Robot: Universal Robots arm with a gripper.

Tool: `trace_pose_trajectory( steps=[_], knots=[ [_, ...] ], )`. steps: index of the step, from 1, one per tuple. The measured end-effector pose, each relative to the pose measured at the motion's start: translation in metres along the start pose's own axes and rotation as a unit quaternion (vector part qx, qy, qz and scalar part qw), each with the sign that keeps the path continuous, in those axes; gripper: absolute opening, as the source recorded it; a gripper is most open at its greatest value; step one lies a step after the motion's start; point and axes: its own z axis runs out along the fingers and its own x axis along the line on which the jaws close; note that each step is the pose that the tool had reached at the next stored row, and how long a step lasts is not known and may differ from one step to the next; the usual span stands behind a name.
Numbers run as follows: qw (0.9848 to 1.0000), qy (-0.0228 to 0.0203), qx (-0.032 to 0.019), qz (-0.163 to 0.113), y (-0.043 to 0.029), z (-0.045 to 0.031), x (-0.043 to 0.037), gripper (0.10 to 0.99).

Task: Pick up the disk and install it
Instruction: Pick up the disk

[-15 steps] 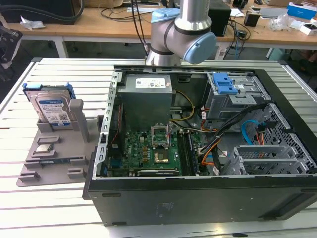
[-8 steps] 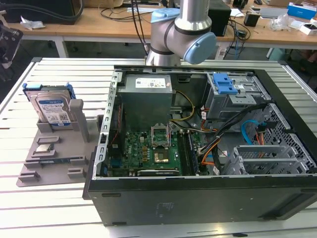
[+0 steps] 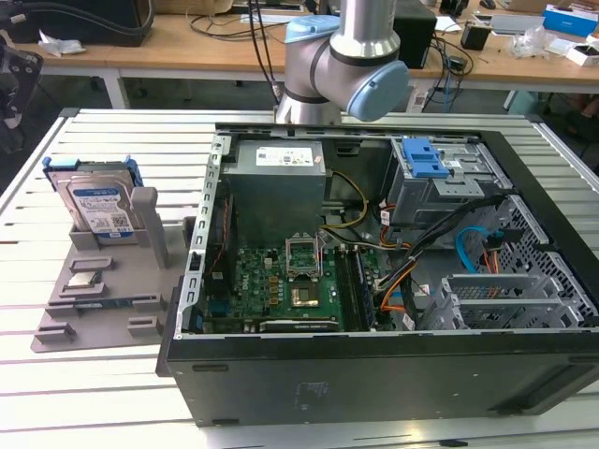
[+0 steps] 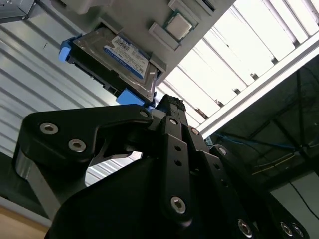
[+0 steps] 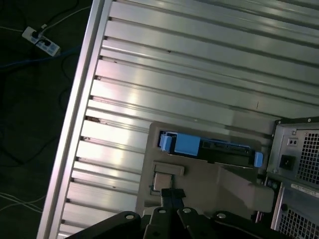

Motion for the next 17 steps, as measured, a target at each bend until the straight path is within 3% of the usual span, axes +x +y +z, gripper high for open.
trace_pose_trajectory(
  steps=[9, 14, 17],
  knots=[
    [0.9987, 0.0023, -0.0012, -0.051, 0.0000, 0.0000, 0.0000, 0.102],
    [0.9966, 0.0037, -0.0019, -0.082, 0.0000, 0.0000, 0.0000, 0.102],
    [0.9945, 0.0047, -0.0024, -0.104, 0.0000, 0.0000, 0.0000, 0.102]
  ],
)
